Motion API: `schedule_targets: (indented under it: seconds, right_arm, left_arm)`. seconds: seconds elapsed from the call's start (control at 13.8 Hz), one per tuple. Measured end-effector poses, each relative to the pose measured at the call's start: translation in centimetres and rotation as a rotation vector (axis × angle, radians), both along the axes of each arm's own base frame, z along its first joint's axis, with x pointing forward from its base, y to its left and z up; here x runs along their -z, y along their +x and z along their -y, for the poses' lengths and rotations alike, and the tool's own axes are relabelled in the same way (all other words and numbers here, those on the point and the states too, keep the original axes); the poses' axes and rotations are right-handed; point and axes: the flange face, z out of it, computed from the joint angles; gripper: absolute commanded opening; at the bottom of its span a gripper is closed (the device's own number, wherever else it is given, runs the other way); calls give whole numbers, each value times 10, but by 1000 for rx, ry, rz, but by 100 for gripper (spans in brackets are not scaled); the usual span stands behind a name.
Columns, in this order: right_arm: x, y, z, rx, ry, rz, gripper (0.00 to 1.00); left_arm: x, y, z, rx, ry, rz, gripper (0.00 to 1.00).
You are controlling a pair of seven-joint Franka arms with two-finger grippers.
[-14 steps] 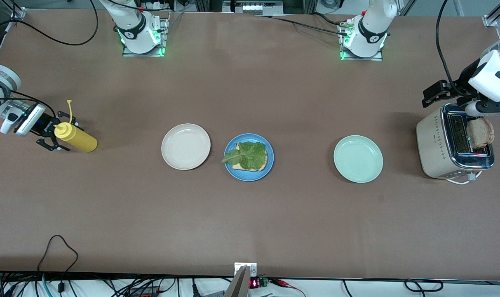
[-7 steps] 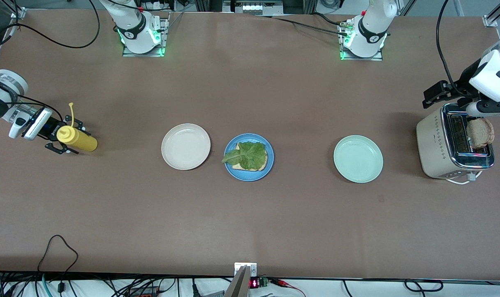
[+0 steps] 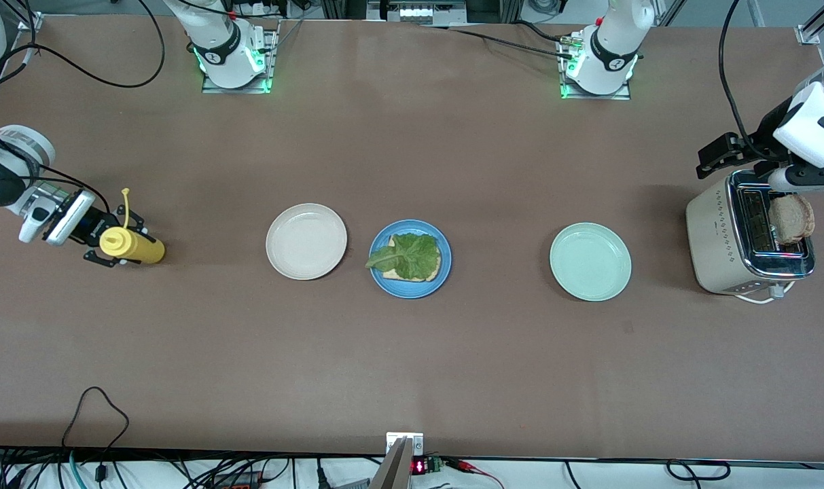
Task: Make sandwich in blue plate with both arms
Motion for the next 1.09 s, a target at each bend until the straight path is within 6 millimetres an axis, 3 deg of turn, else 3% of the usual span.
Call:
schedule_targets:
  seconds: [0.29, 0.58, 0.8, 1.09]
  right_arm:
    - [-67, 36, -57, -37, -96, -52, 0]
    - [-132, 52, -140, -58, -197, -140, 0]
    - [-159, 56, -213, -62, -288, -180, 0]
    - [-176, 47, -302, -47, -405, -237, 0]
  left_arm:
    - [0, 0, 0, 0, 0, 3, 100]
    - [0, 1, 0, 0, 0, 5, 100]
    - [0, 1, 0, 0, 0, 5, 100]
    - [-1, 2, 0, 0, -1, 15, 100]
